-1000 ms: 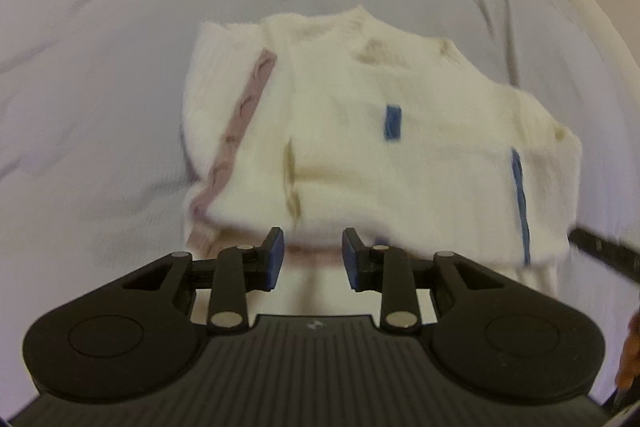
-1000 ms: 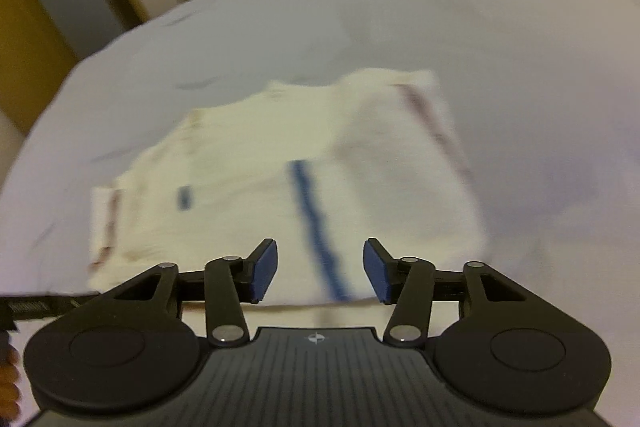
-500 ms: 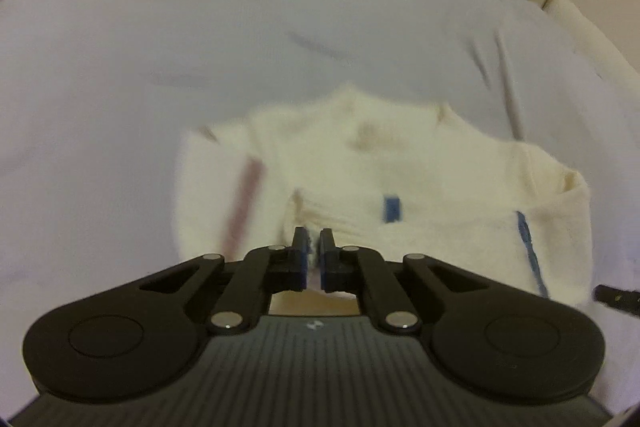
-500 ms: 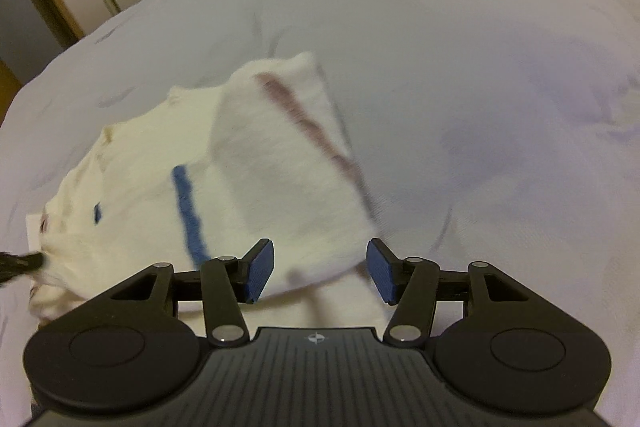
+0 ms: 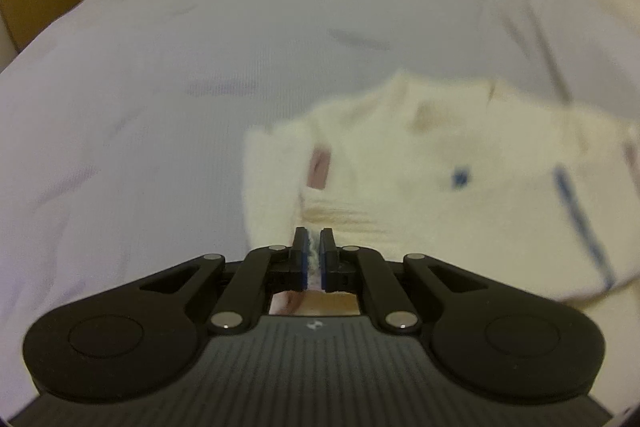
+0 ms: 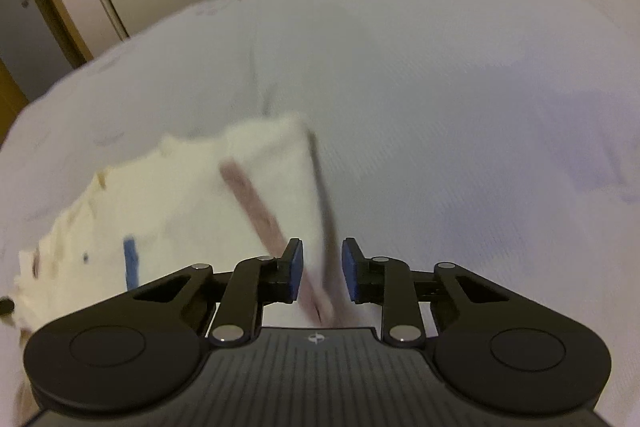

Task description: Fold clothes

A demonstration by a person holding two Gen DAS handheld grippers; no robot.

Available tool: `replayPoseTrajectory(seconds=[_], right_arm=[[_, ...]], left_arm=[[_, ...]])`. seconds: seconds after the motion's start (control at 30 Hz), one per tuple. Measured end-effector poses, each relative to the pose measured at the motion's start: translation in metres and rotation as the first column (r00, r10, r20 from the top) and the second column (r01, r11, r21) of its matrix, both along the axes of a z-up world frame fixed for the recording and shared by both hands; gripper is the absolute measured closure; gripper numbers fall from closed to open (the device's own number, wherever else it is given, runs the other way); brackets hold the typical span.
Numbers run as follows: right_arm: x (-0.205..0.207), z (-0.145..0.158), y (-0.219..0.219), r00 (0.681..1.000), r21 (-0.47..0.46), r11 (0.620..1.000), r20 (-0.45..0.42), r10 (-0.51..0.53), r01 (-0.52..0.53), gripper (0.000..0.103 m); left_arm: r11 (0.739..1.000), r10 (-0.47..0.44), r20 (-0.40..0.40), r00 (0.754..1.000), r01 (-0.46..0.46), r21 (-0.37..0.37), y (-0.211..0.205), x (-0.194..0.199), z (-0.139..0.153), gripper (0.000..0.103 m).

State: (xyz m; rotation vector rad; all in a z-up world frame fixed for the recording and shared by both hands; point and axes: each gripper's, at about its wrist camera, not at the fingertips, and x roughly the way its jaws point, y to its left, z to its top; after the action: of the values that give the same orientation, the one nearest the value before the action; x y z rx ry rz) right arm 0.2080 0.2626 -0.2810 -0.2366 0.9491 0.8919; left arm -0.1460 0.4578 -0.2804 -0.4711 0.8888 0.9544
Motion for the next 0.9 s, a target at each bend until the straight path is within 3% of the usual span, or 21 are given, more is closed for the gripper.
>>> replayPoseTrajectory(seconds=[0.13,0.2,0.3,0.47,0.5,0.53,0.67,0.77,0.87,0.9], right_arm=[[0.009,-0.019,0.031,0.999,-0.069,0.996,0.009,0.048,-0.047,0.079],[0.011,-0.009,0.028,0.999,-0.016,0.999,0.023,0.043,-0.042,0.078],[0.020,0.002,0.022,1.000,0.055,0.998,0.014,0.023,-0.023,0.060],[0.045,-0.004,0.035,0.998,0.090,0.996,-0.063,0.002,0.004,0.060],[0.046,-0.007,0.038,0.997,0.090,0.996,-0.079,0.016,-0.009,0.071],[0.048,-0.007,0.042,0.995,0.078,0.996,-0.092,0.040,-0.033,0.093],[0.032,0.002,0.057,0.988,0.067,0.987,0.063,0.142,-0.146,0.094],[0.017,0.013,0.055,0.968,0.188,0.958,0.164,0.187,-0.217,0.095],[0.021,-0.002,0.062,0.978,0.072,0.983,0.135,0.160,-0.170,0.088],[0.022,-0.008,0.065,0.981,0.027,0.988,0.123,0.148,-0.152,0.076]], left_arm=[[0.999,0.008,-0.023,1.000,-0.009,-0.036,0.003,-0.003,-0.014,0.098],[0.999,0.001,-0.012,1.000,-0.001,-0.038,0.003,-0.004,-0.013,0.098],[0.998,0.004,0.012,1.000,-0.003,-0.067,0.007,-0.006,-0.014,0.097],[0.991,0.065,0.103,0.993,-0.052,-0.122,0.014,-0.021,-0.008,0.100],[0.994,0.061,0.112,0.992,-0.049,-0.101,0.012,-0.021,-0.006,0.101],[0.996,0.055,0.118,0.991,-0.046,-0.078,0.010,-0.022,-0.003,0.101],[0.999,0.045,0.115,0.992,-0.047,0.020,-0.005,-0.029,0.005,0.102],[0.995,0.086,0.087,0.993,-0.090,0.047,-0.009,-0.037,0.000,0.102],[0.996,0.083,0.067,0.994,-0.084,0.007,-0.007,-0.039,-0.008,0.101],[0.997,0.079,0.064,0.995,-0.079,-0.001,-0.006,-0.039,-0.009,0.101]])
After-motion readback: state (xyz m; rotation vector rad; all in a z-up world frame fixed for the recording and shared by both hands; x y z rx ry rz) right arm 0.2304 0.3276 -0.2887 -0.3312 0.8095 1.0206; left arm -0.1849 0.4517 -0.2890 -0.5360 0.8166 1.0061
